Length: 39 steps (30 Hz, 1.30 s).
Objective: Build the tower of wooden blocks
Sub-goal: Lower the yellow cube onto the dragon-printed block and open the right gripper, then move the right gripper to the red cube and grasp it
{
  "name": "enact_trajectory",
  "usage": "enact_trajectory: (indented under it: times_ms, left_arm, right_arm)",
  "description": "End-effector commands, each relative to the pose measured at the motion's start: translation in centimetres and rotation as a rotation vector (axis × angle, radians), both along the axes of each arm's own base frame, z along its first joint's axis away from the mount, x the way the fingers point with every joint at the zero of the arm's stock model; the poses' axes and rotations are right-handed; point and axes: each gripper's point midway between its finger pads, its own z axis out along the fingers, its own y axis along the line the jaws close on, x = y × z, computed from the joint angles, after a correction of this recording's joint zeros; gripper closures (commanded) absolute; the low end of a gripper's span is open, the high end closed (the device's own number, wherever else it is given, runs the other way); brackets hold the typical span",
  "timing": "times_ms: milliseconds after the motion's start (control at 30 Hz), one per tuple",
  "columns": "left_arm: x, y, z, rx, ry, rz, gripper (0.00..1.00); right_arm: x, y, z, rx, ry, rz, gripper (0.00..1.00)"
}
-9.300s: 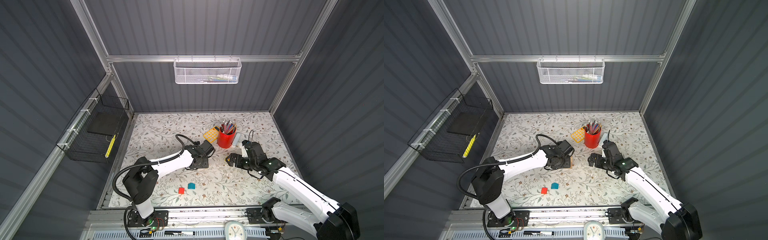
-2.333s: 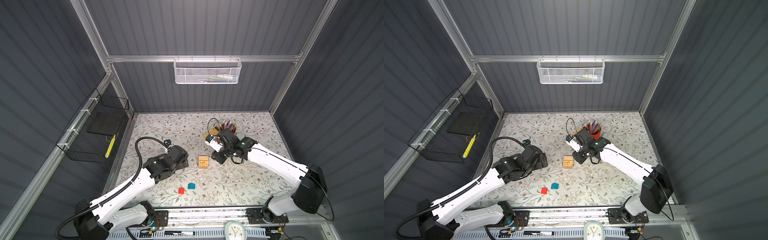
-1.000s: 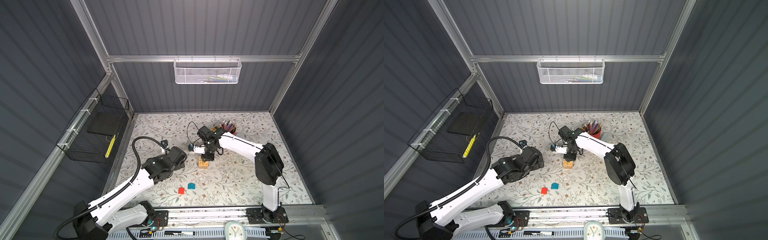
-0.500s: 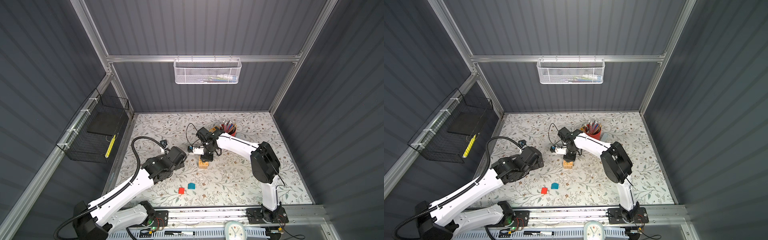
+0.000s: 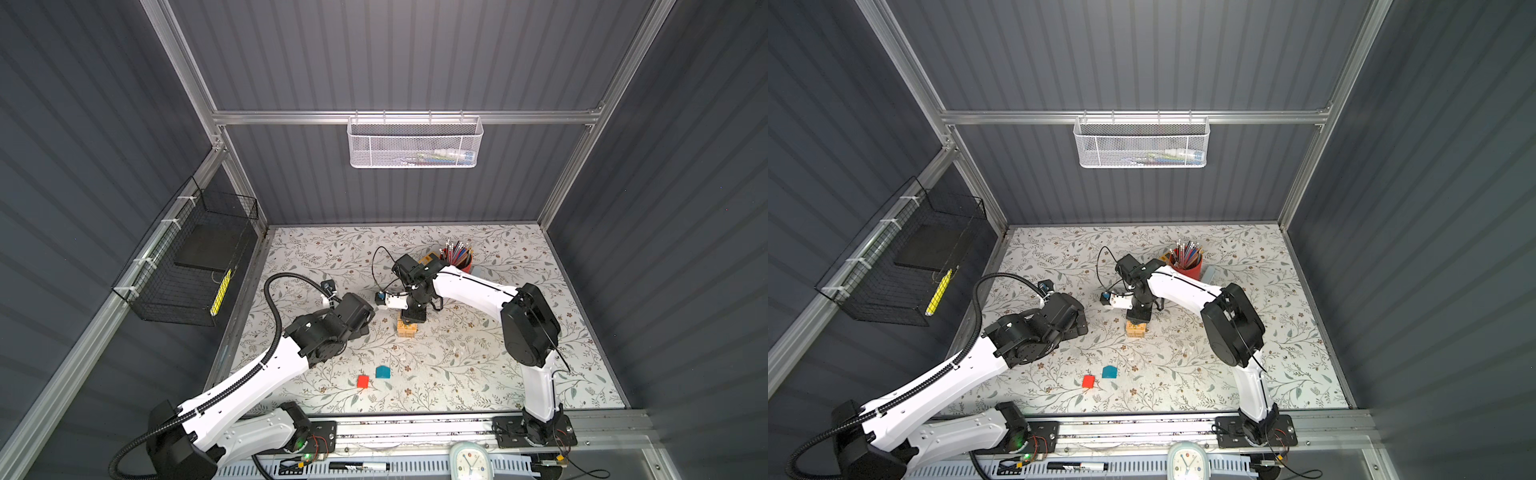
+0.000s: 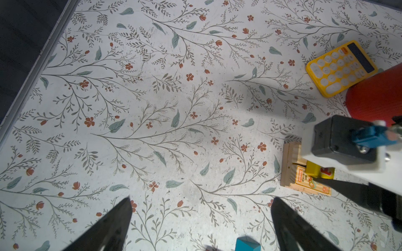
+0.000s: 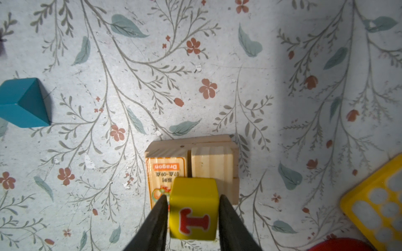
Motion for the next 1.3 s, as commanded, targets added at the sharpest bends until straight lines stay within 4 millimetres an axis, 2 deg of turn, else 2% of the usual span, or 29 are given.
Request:
enact_trajectory:
  times_ms: [0,133,367,500,633,733,900,1067,1267]
  left_arm:
    - [0.1,0.5,0.5,0.009,-0.011,0.02,0.0]
    - [0.0,0.6,0.6,0.012,-0.01,0.02,0.0]
    - [0.0,0.7,1.0,0.002,-0.019,0.022,0.0]
    - [-0.1,0.9,1.6,-0.008,-0.032,0.026,0.0]
    - [-0.5,1.4,2.1,-0.011,-0.04,0.035,0.0]
    - [-0.9,1.8,2.6,-0.013,-0.041,0.039,0.0]
    - [-1.9,2.9,3.2,-0.029,-0.044,0.052,0.0]
    - [-3.3,4.2,3.5,-0.023,-0.021,0.057,0.0]
    - [-4.7,5.7,4.3,-0.044,-0.029,0.071,0.0]
  right_arm:
    - [-0.4,0.3,0.4,0.011,0.015,0.013,0.59]
    - [-0.6,0.8,1.8,0.063,0.003,0.021,0.58]
    - [-0.7,0.9,2.7,0.082,-0.005,0.018,0.56]
    - [-0.6,1.2,4.6,0.134,-0.032,-0.014,0.54]
    - [0.2,1.6,7.3,0.209,-0.065,-0.136,0.49]
    - [0.6,1.8,9.1,0.279,-0.071,-0.258,0.41]
    - [0.2,2.1,11.0,0.4,0.003,-0.488,0.4]
    - [-1.5,2.8,11.9,0.48,0.099,-0.641,0.37]
    - [-3.9,3.3,11.2,0.502,0.105,-0.802,0.21]
